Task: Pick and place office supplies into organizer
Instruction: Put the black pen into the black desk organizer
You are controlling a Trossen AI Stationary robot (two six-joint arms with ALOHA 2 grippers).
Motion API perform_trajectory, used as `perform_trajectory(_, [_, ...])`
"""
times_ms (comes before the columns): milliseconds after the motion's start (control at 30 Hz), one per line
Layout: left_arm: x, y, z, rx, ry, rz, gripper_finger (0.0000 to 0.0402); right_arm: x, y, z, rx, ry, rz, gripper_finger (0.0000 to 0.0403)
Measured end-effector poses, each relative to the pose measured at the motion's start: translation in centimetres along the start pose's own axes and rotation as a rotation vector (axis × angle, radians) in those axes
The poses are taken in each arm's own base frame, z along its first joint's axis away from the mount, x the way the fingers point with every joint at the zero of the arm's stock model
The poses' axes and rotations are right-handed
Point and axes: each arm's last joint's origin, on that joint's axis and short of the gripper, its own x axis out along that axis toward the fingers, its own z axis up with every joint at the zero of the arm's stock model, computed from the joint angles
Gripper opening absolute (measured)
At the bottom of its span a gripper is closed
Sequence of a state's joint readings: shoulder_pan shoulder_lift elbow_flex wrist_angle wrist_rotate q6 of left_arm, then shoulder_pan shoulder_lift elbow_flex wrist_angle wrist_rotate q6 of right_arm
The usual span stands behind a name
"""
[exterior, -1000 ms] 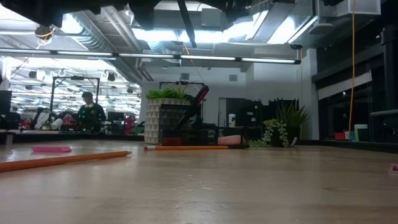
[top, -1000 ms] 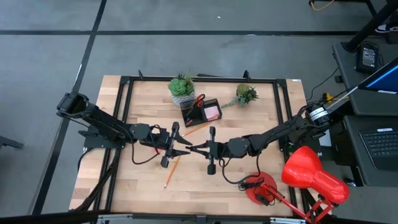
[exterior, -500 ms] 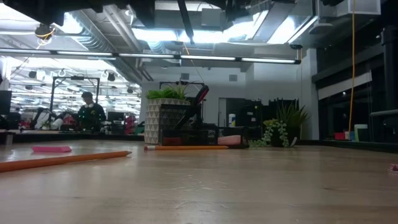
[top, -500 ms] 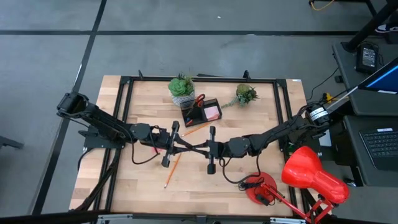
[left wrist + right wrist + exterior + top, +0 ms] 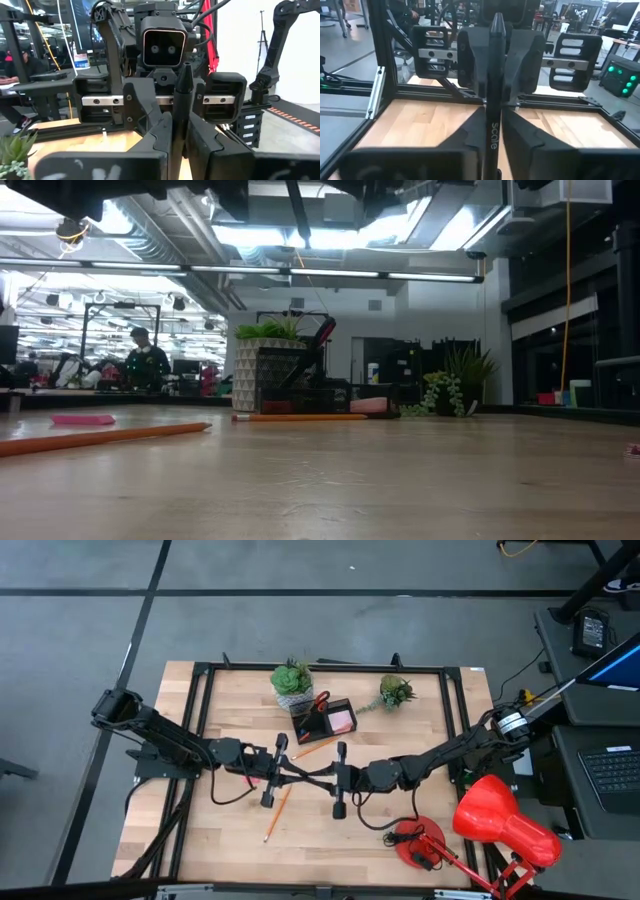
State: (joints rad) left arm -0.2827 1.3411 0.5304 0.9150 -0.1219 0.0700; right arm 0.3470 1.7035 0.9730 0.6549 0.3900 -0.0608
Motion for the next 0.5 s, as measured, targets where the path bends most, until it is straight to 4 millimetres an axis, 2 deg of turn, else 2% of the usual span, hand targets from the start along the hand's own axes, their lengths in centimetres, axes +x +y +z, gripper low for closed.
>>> perform_trajectory(167, [-0.1,0.7,0.2,0.021,0.001,0.037,0.0025,-0.2,-0.2,0.2,-0.009,0.008,-0.036,0.012])
perform_trajectory(267, [-0.4,1.5,0.6,0.024,0.006,0.066,0.0025,-0.9,-0.6,1.1,-0.039,0.021,-0.046,0.0141])
perform_trajectory(500, [-1.8,3.5,2.2,0.06,0.023,0.144,0.0025,-3.2,-1.9,3.3,-0.032,0.091,-0.115,0.0153])
